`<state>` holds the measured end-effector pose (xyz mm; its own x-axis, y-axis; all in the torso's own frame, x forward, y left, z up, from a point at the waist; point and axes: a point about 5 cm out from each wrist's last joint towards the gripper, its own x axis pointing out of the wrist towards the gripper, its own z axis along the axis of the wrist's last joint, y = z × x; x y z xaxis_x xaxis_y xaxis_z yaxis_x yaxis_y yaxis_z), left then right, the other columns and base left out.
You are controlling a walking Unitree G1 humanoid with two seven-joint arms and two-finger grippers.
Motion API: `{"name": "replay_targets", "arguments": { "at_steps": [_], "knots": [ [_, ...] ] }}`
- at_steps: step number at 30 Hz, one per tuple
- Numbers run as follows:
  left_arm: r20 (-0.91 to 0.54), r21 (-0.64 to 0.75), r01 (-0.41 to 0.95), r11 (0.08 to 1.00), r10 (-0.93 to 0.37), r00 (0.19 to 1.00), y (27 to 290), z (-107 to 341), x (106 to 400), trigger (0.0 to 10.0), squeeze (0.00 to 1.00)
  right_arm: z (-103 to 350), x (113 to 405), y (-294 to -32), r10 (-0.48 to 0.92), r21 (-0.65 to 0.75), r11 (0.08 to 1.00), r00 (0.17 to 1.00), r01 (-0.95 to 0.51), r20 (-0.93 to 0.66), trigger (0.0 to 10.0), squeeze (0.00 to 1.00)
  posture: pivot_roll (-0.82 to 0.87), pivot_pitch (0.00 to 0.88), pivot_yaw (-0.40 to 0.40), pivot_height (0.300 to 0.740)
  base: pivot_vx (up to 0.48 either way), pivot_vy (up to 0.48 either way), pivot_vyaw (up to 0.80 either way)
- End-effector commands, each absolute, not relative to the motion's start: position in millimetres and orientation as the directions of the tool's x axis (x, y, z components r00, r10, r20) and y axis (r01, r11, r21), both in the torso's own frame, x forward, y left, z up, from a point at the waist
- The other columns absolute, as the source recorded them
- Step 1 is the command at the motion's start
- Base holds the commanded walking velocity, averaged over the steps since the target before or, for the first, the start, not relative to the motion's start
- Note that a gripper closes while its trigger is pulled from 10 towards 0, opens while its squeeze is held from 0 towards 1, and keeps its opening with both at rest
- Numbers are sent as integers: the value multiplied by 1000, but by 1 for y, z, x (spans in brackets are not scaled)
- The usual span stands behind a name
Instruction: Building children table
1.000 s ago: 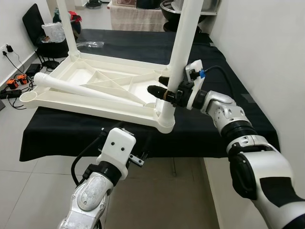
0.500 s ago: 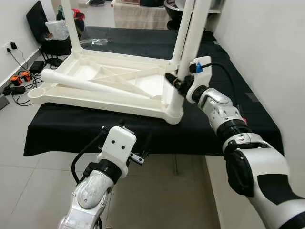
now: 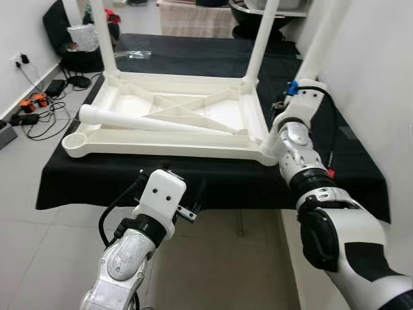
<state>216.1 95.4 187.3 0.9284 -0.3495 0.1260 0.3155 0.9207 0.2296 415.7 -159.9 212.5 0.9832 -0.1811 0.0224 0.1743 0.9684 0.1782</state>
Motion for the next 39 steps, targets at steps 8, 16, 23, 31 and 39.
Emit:
{"name": "replay_targets", "arguments": {
  "at_steps": [8,16,23,31,39],
  "knots": [
    [105,235,316,919,-347,932,94,182,215,10000,0,221,418,-126,174,158,971,983,-181,53,10000,0,77,59,-102,740,0,0,0],
    [108,239,318,918,-350,930,93,182,215,10000,0,216,408,-138,596,73,800,803,-596,25,10000,0,81,48,-108,740,0,0,0],
    [107,242,316,917,-349,931,94,183,214,10000,0,227,399,-139,796,138,586,599,-799,89,10000,0,93,48,-110,740,0,0,0],
    [108,243,315,917,-348,931,94,183,215,10000,0,221,396,-125,854,135,509,518,-850,45,10000,0,99,53,-111,740,0,0,0],
    [108,244,309,919,-342,933,95,183,215,10000,0,220,400,-111,792,148,587,602,-796,103,0,0,97,57,-113,740,0,0,0]
  ]
}}
